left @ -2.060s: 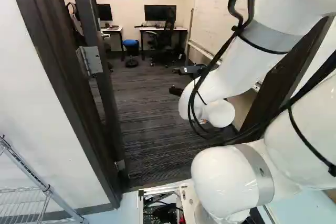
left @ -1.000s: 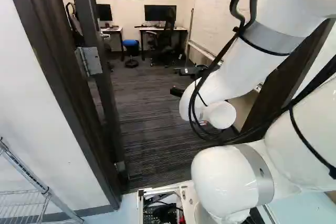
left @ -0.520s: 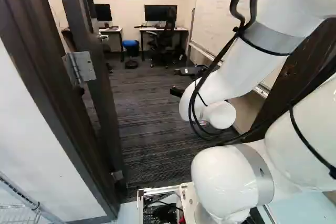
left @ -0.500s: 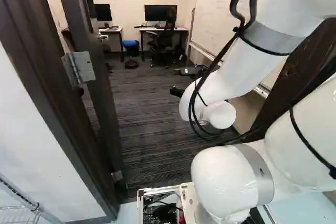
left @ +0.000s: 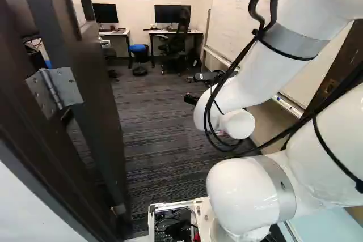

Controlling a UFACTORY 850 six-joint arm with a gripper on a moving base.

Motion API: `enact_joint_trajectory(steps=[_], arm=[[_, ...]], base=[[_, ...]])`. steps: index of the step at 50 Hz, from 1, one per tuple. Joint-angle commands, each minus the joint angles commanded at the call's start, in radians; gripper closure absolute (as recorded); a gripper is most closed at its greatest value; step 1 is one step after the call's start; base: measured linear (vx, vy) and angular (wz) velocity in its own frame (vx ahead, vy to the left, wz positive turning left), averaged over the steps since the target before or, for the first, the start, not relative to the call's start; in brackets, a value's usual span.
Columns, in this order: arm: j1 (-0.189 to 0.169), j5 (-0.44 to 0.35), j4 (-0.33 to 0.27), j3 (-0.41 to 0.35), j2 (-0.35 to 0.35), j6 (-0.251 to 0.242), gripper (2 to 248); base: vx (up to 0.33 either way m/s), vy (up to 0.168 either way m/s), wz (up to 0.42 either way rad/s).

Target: Open the door and move inside

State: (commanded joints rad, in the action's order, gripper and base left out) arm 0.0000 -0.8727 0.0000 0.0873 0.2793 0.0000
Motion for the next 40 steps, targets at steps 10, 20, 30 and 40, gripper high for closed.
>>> enact_joint_trajectory(steps=[10, 20, 30, 40], arm=[[0.000, 0.000, 0.000, 0.000, 0.000, 0.000, 3], [0.000, 0.000, 0.000, 0.000, 0.000, 0.000, 3], [0.000, 0.000, 0.000, 0.000, 0.000, 0.000, 3], [0.000, 0.000, 0.000, 0.000, 0.000, 0.000, 3]], base=[[0.207, -0.051, -0.007], [0.207, -0.053, -0.008], [0.198, -0.046, 0.002], [0.158, -0.022, 0.000]])
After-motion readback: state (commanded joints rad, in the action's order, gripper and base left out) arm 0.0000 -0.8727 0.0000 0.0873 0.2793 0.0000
